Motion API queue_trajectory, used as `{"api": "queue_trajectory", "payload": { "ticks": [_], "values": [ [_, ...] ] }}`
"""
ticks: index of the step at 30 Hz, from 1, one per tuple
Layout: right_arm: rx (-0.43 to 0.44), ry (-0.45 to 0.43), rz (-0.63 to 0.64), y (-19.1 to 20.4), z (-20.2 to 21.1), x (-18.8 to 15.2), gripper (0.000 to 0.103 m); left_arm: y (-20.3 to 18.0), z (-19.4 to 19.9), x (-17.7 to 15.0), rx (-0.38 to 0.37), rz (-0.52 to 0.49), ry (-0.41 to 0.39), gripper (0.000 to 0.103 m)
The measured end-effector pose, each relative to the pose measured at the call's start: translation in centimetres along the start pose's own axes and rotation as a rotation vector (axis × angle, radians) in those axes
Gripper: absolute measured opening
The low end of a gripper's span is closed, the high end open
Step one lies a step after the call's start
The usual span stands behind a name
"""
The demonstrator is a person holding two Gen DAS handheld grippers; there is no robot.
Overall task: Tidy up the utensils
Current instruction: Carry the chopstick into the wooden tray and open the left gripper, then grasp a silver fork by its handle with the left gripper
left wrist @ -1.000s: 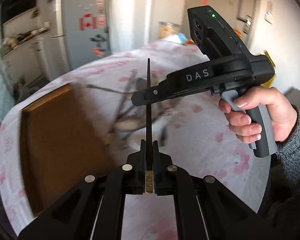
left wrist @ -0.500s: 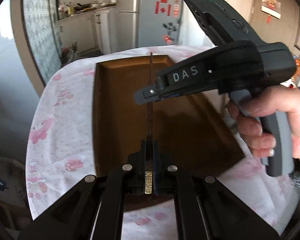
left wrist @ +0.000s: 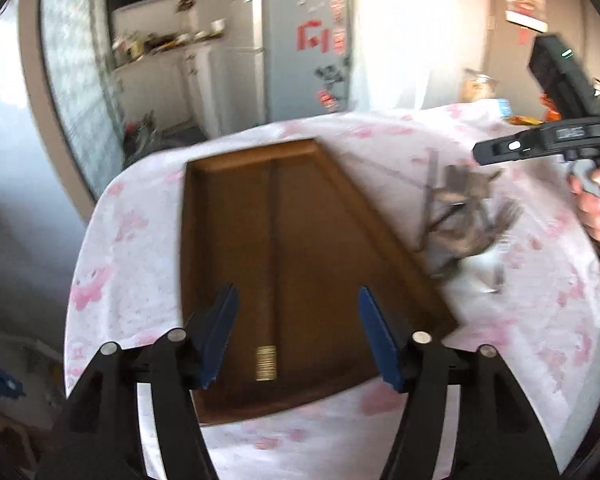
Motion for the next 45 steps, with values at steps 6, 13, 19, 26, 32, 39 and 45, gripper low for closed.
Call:
{"api": "queue_trajectory", "payload": {
  "ticks": [6, 13, 19, 26, 32, 39, 45],
  "values": [
    [0.023, 0.001, -0.073, -4.8, 2.2, -4.0, 0.06, -7.5, 0.3, 0.1, -0.181, -0.149, -0.003, 0.082],
    [0.036, -0.017, -0.109, -6.7, 3.0, -7.0, 0.065, -12.7, -2.1, -0.5, -0.221, -0.239, 0.047, 0.082],
    [-0.039, -0.053, -0.082, -6.9, 3.4, -6.3, 0.064, -12.3, -2.5, 0.7, -0.208, -0.21, 0.029, 0.082],
    [-0.085, 0.008, -0.061, -7.5, 0.5, -6.5, 0.037, -13.2, -2.5, 1.7, -0.247, -0.222, 0.008, 0.082],
    [-0.033, -0.088, -0.022, -6.6, 3.2, -5.8, 0.012, -15.5, -3.4, 2.6, -0.235, -0.284, -0.01, 0.081],
    [0.007, -0.144, 0.064, -3.4, 7.3, -5.0, 0.004, -16.9, -5.7, 4.5, -0.241, -0.3, 0.008, 0.055],
    [0.017, -0.159, 0.057, -3.4, 7.9, -4.0, 0.004, -17.3, -6.8, 5.3, -0.257, -0.278, 0.034, 0.018]
  ]
}}
Point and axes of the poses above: each gripper's, at about its wrist camera, not at the fingertips, and z roughly against the way its jaws point, y to its left, x to its top, the point moved 1 cm from there along -z, roughly the way its jaws point, and after that the axes turned 8 degrees about x, right-handed, at the moved point
